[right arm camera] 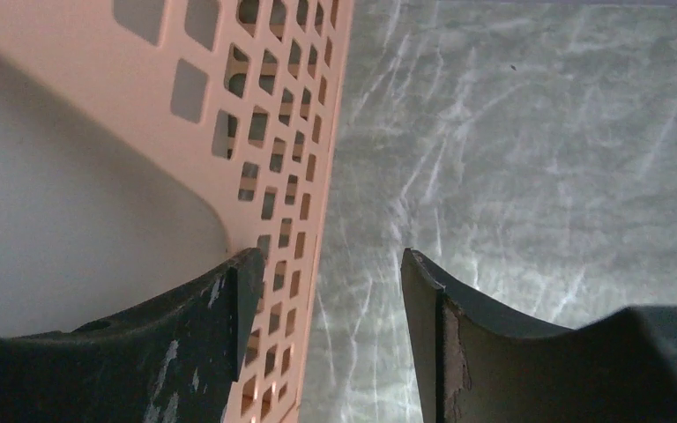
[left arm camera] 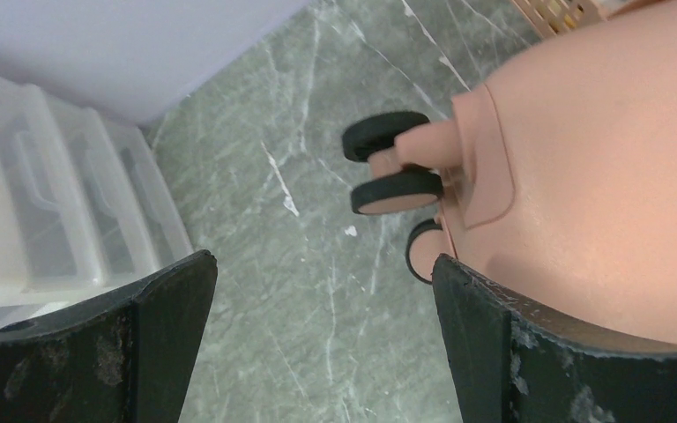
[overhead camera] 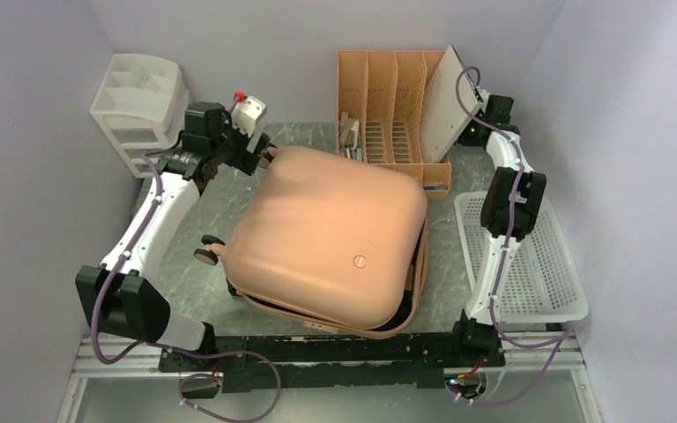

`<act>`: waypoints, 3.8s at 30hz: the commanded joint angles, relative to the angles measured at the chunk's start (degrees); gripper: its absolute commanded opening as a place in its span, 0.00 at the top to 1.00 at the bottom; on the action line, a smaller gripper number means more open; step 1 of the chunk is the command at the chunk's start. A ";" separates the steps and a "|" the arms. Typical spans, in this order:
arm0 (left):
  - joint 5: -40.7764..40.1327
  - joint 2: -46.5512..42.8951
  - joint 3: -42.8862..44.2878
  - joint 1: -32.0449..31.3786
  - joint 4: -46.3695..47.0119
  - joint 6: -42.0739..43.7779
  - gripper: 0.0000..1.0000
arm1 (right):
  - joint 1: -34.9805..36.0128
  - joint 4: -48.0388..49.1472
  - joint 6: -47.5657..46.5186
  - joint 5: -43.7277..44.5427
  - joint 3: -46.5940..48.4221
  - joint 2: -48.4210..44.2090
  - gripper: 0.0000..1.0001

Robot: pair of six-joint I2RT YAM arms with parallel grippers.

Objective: Open, take out, and arrange the luggage
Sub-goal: Move the distractor to the center of the board, then open the luggage at the center of the board.

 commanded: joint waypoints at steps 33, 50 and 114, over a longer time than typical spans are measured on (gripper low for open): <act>16.08 -12.97 -10.50 -1.02 -3.21 10.47 0.03 | 19.05 3.26 8.08 -4.40 2.80 2.27 0.33; 21.86 -22.22 -5.34 -2.38 -19.00 23.39 0.03 | 5.37 -13.18 -23.45 -6.56 -23.26 -40.83 0.07; 19.81 -32.54 -3.20 -2.25 -20.30 28.70 0.95 | 8.34 -28.18 -41.15 -28.03 -36.47 -83.47 0.00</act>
